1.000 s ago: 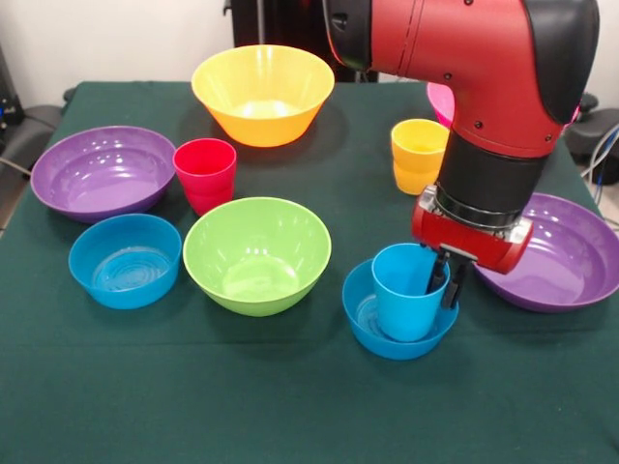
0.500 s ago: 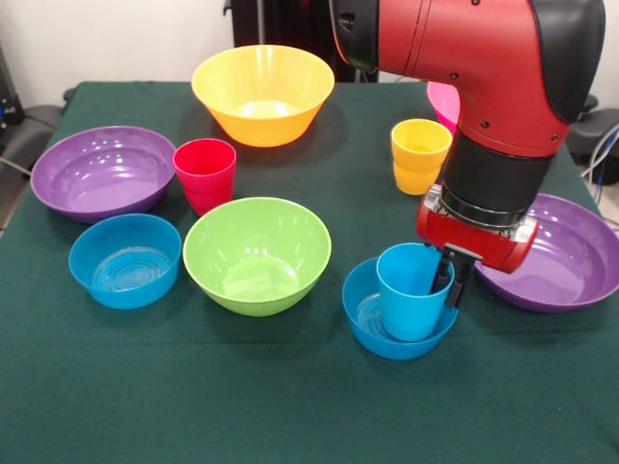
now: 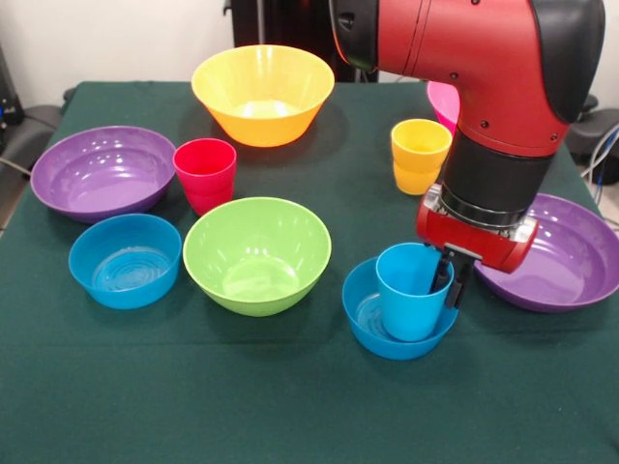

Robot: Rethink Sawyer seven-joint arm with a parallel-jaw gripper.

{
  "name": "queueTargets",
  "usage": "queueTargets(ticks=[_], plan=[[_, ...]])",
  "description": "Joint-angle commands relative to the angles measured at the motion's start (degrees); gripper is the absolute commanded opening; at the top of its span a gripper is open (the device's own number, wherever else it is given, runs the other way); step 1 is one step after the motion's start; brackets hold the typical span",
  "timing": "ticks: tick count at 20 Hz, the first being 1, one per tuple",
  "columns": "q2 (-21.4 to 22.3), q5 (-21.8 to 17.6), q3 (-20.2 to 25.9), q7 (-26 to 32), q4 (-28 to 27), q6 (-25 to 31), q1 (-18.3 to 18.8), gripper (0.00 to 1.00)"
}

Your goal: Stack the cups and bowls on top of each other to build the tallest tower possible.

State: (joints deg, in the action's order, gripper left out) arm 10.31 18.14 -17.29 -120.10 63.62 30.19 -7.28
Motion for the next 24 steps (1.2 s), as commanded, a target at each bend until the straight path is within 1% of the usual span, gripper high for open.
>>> queueTargets(ticks=[1, 4, 9, 24], plan=[[-2.9, -0.2, 4.8, -9.0, 4.5, -1.4, 0.3, 0.0], [-2.6, -0.1, 5.4, -8.8, 5.3, -2.6, 0.5, 0.0], [-2.7, 0.0, 5.2, -9.0, 4.9, -2.2, 0.4, 0.0], [-1.0, -1.4, 7.6, -5.5, 8.1, -5.9, 2.4, 0.0]])
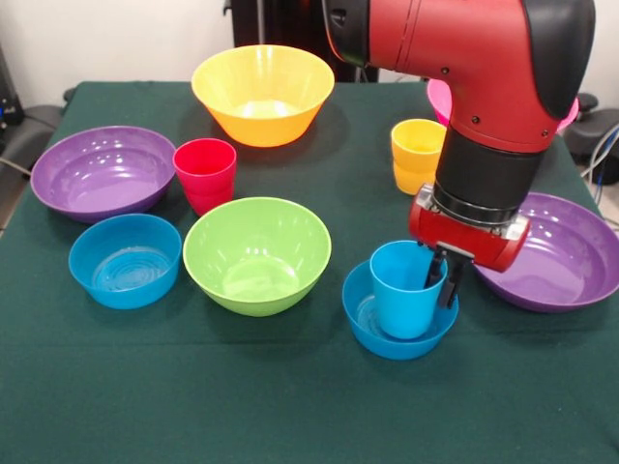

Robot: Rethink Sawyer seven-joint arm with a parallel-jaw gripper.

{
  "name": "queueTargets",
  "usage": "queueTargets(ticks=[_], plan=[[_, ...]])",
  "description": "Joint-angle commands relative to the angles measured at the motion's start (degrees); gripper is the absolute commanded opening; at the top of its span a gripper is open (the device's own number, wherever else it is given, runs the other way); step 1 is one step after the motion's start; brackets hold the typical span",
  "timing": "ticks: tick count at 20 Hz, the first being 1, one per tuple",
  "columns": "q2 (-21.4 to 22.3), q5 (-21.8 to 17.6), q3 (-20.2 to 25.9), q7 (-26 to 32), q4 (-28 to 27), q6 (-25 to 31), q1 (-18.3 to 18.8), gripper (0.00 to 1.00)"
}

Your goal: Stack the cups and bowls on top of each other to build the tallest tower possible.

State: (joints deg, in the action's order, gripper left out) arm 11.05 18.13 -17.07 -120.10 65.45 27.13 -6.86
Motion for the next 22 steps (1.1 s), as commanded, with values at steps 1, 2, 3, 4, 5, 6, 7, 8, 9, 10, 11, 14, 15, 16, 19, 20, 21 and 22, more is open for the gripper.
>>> queueTargets(ticks=[1, 2, 3, 4, 5, 6, 7, 8, 9, 10, 11, 14, 15, 16, 19, 20, 21, 22], plan=[[-1.7, -1.5, 7.5, -5.4, 6.4, -3.1, 2.1, 0.0], [-1.8, -1.4, 7.6, -5.3, 6.5, -3.2, 2.2, 0.0], [-1.9, -1.4, 7.7, -5.3, 6.5, -3.4, 2.3, 0.0], [-2.0, -1.3, 7.7, -5.4, 6.4, -3.3, 2.3, 0.0], [-2.0, -1.3, 7.7, -5.3, 6.1, -3.1, 2.3, 0.0], [-2.1, -1.2, 7.6, -5.3, 5.9, -2.9, 2.3, 0.0], [-2.1, -1.2, 7.6, -5.4, 5.9, -2.7, 2.4, 0.0], [-2.2, -1.2, 7.5, -5.4, 5.7, -2.8, 2.3, 0.0], [-2.3, -1.1, 7.6, -5.4, 5.7, -2.7, 2.4, 0.0], [-2.4, -1.1, 7.6, -5.4, 5.7, -2.9, 2.4, 0.0], [-2.3, -1.1, 7.7, -5.5, 5.9, -3.1, 2.4, 0.0], [-2.3, -0.9, 7.5, -6.1, 6.1, -3.3, 2.2, 0.0], [-2.3, -0.9, 7.5, -6.2, 6.1, -3.2, 2.2, 0.0], [-2.3, -0.9, 7.5, -6.2, 6.2, -3.3, 2.1, 0.0], [-2.3, -0.9, 7.4, -6.3, 6.3, -3.5, 2.1, 0.0], [-2.3, -1.0, 7.4, -6.3, 6.3, -3.6, 2.2, 0.0], [-2.3, -1.0, 7.4, -6.3, 6.2, -3.6, 2.1, 0.0], [-2.3, -1.0, 7.5, -6.2, 6.1, -3.4, 2.2, 0.0]])
